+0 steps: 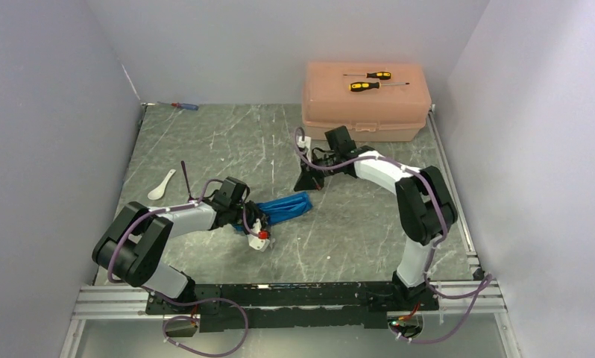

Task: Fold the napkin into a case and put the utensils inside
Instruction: Grasp the top corner of the smaller rectangle folded napkin from the folded napkin.

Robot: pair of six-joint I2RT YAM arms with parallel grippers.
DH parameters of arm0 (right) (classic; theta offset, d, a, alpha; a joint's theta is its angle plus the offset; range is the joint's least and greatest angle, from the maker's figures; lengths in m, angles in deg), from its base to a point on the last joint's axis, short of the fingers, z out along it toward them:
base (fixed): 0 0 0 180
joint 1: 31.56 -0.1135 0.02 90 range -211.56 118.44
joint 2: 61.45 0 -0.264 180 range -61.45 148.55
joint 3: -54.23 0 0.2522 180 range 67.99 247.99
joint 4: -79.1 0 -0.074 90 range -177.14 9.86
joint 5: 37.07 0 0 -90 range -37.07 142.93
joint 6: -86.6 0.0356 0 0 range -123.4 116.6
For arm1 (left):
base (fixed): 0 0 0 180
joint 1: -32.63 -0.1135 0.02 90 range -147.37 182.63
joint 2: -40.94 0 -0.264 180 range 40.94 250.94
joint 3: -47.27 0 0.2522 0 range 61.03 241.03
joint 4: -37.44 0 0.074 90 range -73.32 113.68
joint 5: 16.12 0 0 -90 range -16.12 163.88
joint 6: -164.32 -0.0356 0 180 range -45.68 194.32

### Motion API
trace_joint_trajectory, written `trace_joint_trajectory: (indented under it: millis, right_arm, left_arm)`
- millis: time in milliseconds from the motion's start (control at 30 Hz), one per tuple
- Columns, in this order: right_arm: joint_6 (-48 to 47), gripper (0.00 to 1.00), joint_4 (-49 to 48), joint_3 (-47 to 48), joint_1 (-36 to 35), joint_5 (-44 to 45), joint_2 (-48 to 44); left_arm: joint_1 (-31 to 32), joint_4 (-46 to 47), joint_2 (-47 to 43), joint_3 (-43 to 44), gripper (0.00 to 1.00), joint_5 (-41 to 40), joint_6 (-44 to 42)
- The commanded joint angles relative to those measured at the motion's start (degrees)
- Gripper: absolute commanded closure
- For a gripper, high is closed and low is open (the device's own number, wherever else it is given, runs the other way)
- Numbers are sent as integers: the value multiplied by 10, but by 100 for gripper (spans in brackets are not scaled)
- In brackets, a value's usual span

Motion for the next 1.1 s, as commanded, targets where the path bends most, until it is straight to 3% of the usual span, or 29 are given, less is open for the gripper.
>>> trace_joint_trajectory:
  millis: [0,100,267,467,1067]
  right_arm:
    - [69,100,-153,-86,-7,-31,-66]
    - [128,100,-257,-156,-6,-106,-90]
    - [258,100,-461,-259,-12,-135,-100]
    - [178,100,-378,-232,-48,-50,-62]
    - [194,100,-437,-216,-51,131,29]
  left_arm:
    - [6,-56,3,-8,97,-13,36]
    - [6,-57,5,-6,97,-14,45]
    - [6,-62,8,4,97,-13,65]
    - [7,-64,9,8,97,-15,71]
    - [7,-73,7,-3,97,-13,38]
